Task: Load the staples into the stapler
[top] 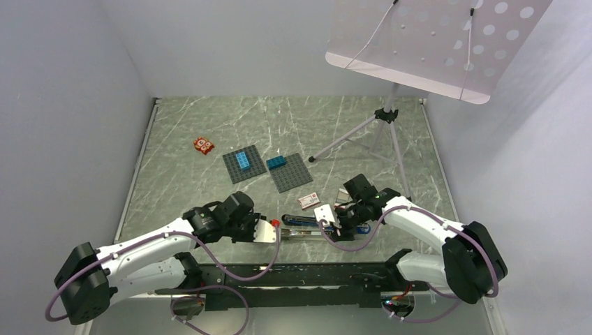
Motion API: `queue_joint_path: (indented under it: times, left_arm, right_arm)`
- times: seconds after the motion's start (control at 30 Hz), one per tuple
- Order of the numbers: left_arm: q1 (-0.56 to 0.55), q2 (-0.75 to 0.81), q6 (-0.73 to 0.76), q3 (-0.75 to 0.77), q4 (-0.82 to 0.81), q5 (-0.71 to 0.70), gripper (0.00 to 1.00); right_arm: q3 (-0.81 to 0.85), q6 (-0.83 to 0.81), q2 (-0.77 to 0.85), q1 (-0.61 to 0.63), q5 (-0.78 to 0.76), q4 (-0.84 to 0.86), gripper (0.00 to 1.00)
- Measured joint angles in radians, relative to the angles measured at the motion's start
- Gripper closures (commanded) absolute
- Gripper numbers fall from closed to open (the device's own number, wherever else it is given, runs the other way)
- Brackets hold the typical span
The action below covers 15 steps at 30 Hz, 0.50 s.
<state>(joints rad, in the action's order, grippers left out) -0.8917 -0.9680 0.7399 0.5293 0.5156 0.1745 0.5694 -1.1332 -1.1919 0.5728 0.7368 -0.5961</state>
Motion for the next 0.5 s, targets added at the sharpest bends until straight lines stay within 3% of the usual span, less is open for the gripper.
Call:
queue_joint_path:
  times: [0.5]
  left_arm:
    - [-0.006, 0.064, -0.023, 0.000, 0.014, 0.013, 1.00]
  right_arm:
    - [0.000, 0.039, -0.020, 0.024, -0.074, 0.024, 0.63]
